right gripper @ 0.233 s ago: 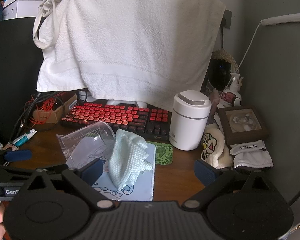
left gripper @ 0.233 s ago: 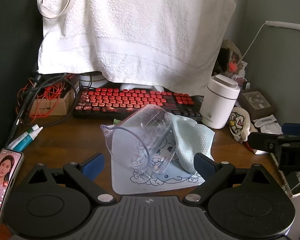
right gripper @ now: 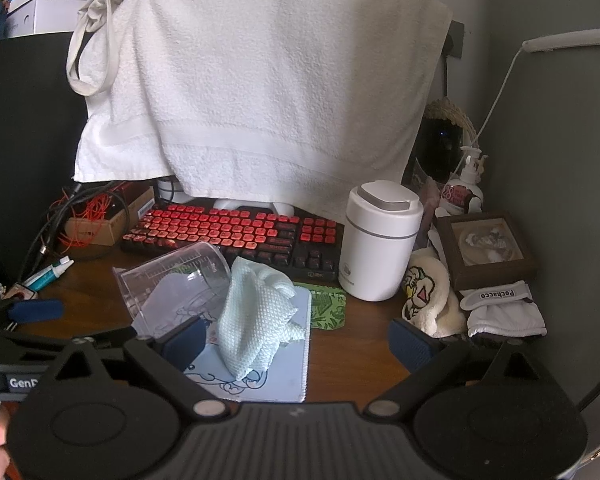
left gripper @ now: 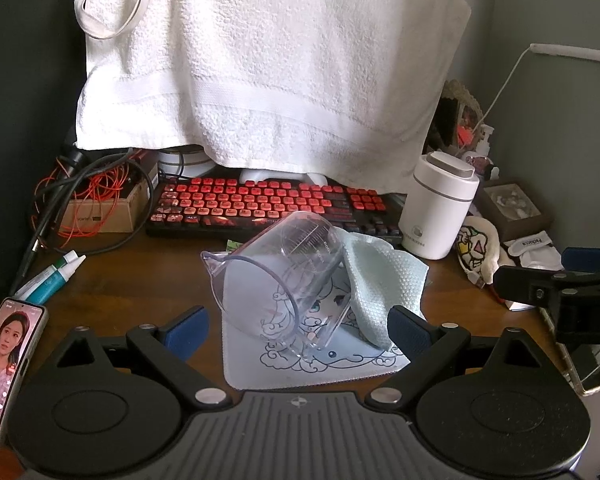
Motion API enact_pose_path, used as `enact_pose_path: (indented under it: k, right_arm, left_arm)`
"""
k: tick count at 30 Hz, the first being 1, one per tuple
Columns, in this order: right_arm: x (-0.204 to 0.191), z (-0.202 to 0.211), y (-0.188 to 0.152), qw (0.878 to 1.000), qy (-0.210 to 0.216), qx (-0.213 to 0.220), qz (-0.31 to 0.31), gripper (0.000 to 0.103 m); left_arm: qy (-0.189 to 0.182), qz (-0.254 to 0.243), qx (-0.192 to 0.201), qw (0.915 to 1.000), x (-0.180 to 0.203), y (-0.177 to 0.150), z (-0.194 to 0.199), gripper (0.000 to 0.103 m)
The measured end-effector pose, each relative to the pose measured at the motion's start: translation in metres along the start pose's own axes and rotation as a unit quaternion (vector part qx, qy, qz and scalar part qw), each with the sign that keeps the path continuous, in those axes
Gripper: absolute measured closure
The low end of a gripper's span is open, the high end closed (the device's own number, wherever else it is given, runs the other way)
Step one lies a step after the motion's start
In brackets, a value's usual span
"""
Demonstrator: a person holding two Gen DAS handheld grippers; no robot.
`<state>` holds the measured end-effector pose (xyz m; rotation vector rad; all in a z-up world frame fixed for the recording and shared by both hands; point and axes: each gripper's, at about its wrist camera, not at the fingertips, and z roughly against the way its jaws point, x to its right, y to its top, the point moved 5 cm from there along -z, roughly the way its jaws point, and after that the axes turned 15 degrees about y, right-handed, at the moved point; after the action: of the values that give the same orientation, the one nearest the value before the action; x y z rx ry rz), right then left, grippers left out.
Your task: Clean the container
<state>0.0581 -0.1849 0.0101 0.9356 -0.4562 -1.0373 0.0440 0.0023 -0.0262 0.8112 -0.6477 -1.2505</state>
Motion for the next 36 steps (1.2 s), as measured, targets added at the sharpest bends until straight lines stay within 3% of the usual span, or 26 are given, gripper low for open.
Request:
enact_pose_path:
  k: [32, 36]
  right_arm:
    - [-0.0023, -0.0009, -0.0017, 1.0, -0.004, 0.003, 0.007, 0.005]
    - [-0.0023, -0.0008, -0.0015, 1.0, -0.005, 0.003, 0.008, 0.005]
  left_arm:
    - [0.013, -0.001, 0.001, 0.9999, 0.0031, -0.0043, 0.0033, 0.008]
    - [-0.003, -0.005, 0.0, 1.0, 0.0056, -0.0011, 0.0015, 0.008]
